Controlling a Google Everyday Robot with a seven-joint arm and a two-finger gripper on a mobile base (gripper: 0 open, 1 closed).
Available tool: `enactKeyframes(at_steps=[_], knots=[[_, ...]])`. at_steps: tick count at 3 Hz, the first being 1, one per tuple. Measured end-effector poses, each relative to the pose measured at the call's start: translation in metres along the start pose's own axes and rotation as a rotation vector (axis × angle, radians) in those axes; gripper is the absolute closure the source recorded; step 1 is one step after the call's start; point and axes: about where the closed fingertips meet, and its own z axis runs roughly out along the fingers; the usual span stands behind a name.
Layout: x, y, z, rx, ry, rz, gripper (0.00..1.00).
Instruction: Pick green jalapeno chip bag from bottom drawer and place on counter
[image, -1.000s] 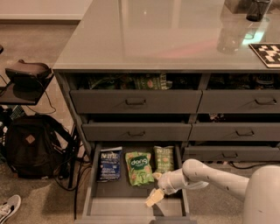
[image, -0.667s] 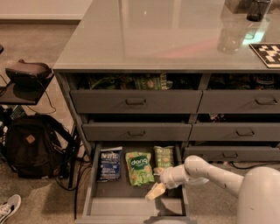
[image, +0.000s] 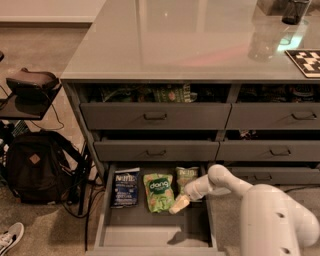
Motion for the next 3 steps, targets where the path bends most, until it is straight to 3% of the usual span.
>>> enactKeyframes(at_steps=[1,3], knots=[[0.012,-0.039,0.0,0.04,-0.009,-0.002,0.0],[0.031,-0.083,-0.012,0.185,-0.11,0.044,0.0]])
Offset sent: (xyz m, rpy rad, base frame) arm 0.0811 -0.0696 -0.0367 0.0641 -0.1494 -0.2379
